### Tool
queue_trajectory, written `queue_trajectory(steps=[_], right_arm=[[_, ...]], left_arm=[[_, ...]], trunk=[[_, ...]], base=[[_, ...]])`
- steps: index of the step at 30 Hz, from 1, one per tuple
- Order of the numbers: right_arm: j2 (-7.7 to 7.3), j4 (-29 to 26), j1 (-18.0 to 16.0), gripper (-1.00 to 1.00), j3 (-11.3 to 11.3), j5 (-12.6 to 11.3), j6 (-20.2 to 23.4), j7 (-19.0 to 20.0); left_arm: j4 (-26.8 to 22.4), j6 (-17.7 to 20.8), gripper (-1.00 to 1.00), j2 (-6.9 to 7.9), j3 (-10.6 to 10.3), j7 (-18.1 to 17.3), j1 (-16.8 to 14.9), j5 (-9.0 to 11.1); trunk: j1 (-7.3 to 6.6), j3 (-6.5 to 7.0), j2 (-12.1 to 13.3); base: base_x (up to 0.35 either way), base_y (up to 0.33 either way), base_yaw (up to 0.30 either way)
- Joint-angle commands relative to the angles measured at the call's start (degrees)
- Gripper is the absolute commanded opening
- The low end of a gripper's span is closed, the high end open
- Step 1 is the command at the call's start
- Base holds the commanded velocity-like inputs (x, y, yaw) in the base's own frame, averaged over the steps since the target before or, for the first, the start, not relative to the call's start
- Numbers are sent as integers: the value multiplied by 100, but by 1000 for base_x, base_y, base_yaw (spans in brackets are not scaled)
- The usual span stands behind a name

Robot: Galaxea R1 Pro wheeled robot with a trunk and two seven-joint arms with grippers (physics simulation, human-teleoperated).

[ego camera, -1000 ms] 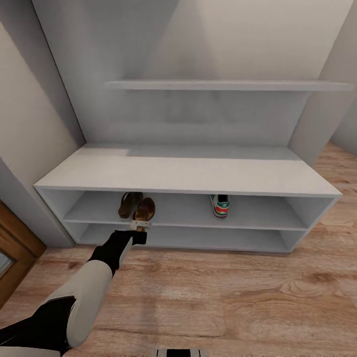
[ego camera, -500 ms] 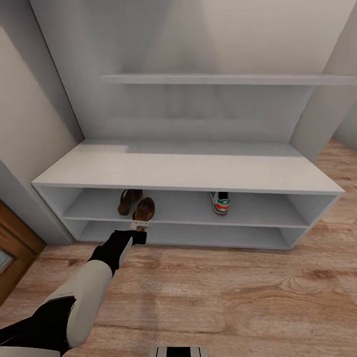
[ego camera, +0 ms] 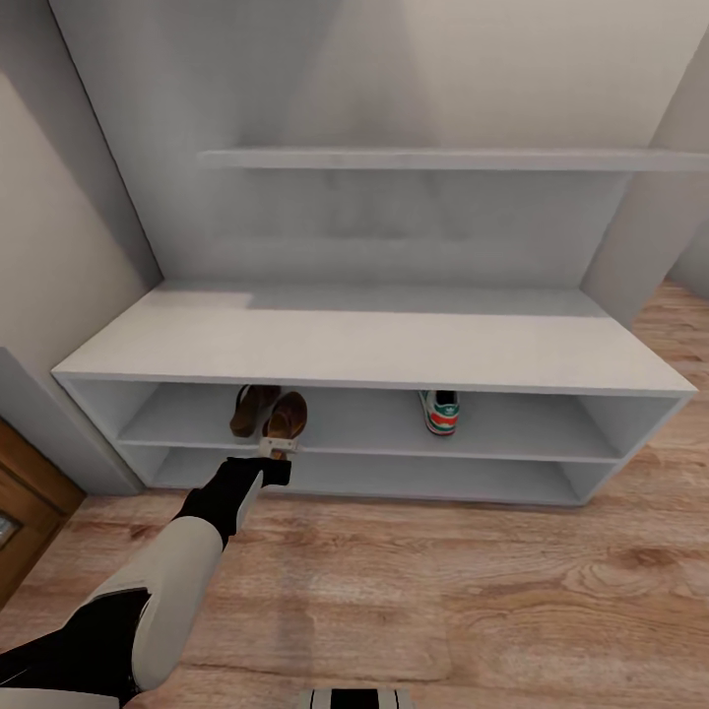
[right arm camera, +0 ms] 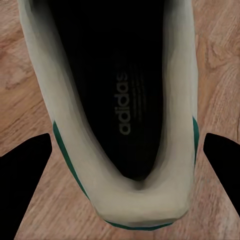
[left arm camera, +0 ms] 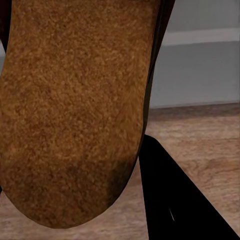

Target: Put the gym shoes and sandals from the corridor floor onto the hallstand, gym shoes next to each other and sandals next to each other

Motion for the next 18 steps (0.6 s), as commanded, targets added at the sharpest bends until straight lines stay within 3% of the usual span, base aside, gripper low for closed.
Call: queue_trajectory(steps=[1, 8, 14, 18], right_arm=[[1, 1, -3, -100, -46, 20, -11, 10], [1, 4, -3, -100, -46, 21, -13, 10], [1, 4, -3, -100, -46, 23, -11, 10], [1, 7, -3, -100, -46, 27, -12, 10]], left_arm=[[-13, 27, -100, -7, 44, -56, -1, -78], [-13, 28, -100, -7, 41, -52, -1, -83], [-13, 22, -100, -7, 47, -49, -1, -78], [-13, 16, -100, -7, 43, -47, -1, -79]], trunk=[[-1, -4, -2], [-1, -4, -2], [-1, -4, -2], [-1, -4, -2]], base=[[68, 0, 0], [249, 0, 0], [73, 0, 0], [236, 0, 0]])
